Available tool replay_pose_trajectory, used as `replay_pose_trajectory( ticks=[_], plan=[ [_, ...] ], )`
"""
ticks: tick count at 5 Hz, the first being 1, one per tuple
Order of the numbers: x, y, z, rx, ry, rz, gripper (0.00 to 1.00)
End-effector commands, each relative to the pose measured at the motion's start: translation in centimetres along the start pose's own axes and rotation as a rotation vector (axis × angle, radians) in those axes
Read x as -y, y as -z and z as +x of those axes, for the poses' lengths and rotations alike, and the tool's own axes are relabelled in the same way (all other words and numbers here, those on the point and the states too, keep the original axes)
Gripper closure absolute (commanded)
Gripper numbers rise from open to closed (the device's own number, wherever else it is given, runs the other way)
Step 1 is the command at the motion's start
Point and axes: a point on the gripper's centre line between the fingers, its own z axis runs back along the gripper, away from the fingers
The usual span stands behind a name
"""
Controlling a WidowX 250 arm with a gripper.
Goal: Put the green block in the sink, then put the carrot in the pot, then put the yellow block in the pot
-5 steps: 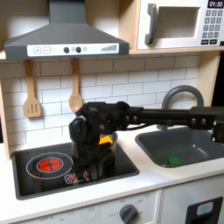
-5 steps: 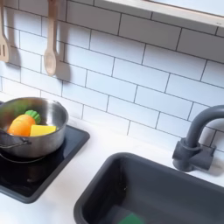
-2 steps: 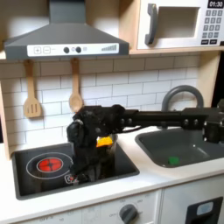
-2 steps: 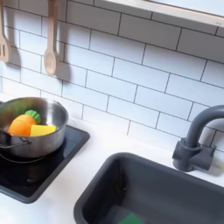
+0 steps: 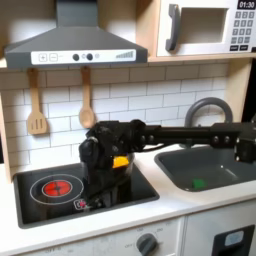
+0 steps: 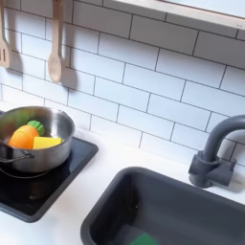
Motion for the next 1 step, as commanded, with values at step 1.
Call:
replay_pose_trajectory(
  ticks=[1],
  plan=[
    [1.81, -2.23, -0.32, 0.055, 0.045, -0.002, 0.00]
  ],
)
